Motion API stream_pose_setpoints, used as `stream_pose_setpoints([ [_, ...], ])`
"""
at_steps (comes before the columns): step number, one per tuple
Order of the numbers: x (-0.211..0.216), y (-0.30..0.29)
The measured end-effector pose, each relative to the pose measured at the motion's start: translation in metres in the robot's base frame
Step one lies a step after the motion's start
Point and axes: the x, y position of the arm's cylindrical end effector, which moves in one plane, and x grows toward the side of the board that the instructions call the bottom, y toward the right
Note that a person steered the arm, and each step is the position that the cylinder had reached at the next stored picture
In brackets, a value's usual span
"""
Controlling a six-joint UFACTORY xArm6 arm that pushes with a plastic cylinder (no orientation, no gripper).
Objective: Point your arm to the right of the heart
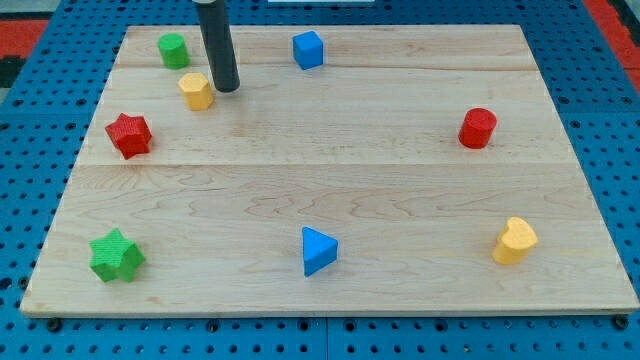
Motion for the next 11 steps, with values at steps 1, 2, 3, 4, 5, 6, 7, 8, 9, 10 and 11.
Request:
stream_pose_setpoints([
  [1,0.0,-0.021],
  [2,-0.002,-0.043],
  [3,-0.002,-0.049],
  [4,-0.002,-0.001],
  [5,0.001,0.083],
  [6,0.002,0.174],
  [7,0.002,0.269],
  [8,0.012,0.36],
  [9,0.069,0.433],
  [10,0.149,0.462],
  [11,0.209,0.461],
])
